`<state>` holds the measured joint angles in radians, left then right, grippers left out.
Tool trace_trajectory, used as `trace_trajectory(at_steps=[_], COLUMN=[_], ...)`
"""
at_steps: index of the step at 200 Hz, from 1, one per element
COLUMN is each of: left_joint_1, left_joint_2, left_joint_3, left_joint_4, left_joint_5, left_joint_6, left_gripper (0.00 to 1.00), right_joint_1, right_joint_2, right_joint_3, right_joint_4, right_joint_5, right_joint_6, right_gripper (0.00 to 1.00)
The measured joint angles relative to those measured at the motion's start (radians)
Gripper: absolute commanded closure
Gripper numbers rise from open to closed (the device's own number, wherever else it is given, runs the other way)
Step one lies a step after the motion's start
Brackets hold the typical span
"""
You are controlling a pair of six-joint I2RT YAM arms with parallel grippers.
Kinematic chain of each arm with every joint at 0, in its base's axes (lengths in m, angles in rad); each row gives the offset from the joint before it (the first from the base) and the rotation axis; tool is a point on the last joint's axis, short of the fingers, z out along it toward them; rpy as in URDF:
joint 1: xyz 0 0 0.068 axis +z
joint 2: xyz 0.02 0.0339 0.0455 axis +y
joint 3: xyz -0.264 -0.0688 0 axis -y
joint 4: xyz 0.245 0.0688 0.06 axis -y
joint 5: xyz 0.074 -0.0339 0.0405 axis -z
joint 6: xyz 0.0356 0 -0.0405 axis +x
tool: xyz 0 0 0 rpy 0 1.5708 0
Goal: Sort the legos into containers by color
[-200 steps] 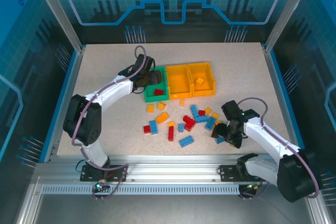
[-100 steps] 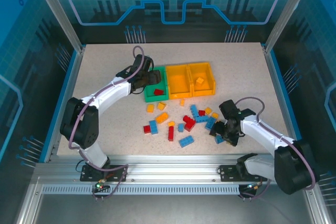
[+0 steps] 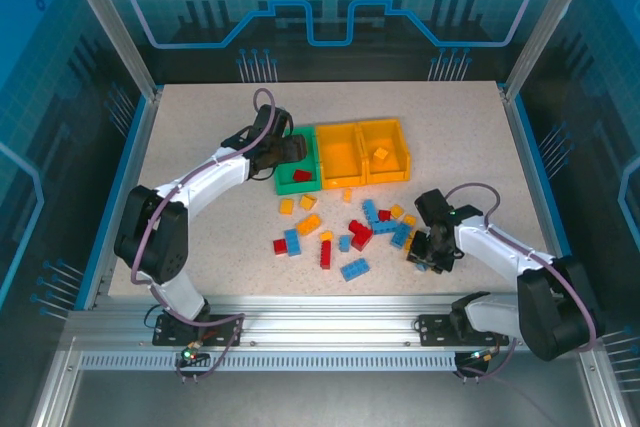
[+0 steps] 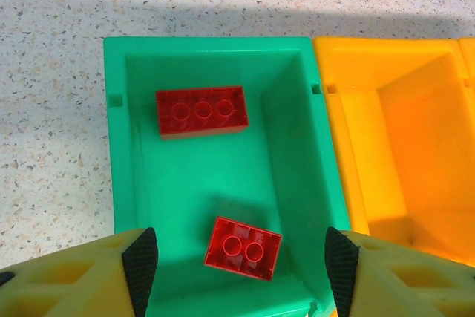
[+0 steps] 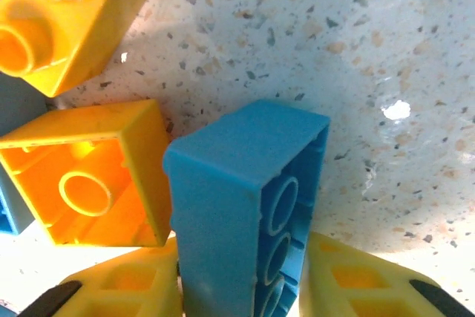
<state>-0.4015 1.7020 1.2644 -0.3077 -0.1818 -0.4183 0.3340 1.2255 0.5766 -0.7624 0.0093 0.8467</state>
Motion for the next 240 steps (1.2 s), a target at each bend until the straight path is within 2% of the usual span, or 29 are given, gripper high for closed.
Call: trace_trajectory(at_steps=[24, 68, 107, 146, 177, 209, 240], left_joint_1=[0.000, -0.001, -0.008, -0.032, -0.052, -0.074, -0.109], left_joint_2=[-0.002, -0.010, -0.064, -0.153, -0.232, -0.282, -0.289], left_joint_3=[-0.008, -0.031, -0.087, -0.189, -0.280, -0.356, -0.397], left_joint_4=[0.000, 0.000, 0.001, -0.001, -0.003, -0.006, -0.016], left_joint_5=[0.000, 0.000, 0.000, -0.005, -0.016, -0.024, -0.031], left_joint_6=[0.000, 0.000, 0.000, -0.001, -0.021, -0.054, -0.060], left_gripper=[0.35, 0.35, 0.34, 0.33, 0.28, 0.22, 0.22], right_joint_1=[0.000, 0.000, 0.020, 0.051, 0.068, 0.084, 0.105], right_joint_2=[-0.029, -0.092, -0.072, 0.103, 0.277, 0.465, 0.640], right_joint_3=[0.021, 0.095, 0.256, 0.497, 0.675, 0.854, 1.011], right_joint_4=[-0.026, -0.089, -0.106, -0.006, 0.059, 0.077, 0.066], right_joint_5=[0.025, 0.069, 0.058, -0.060, -0.131, -0.177, -0.185], right_joint_6=[-0.017, -0.052, -0.137, -0.269, -0.335, -0.367, -0.389], right_gripper=[0.75, 0.75, 0.75, 0.75, 0.75, 0.76, 0.76])
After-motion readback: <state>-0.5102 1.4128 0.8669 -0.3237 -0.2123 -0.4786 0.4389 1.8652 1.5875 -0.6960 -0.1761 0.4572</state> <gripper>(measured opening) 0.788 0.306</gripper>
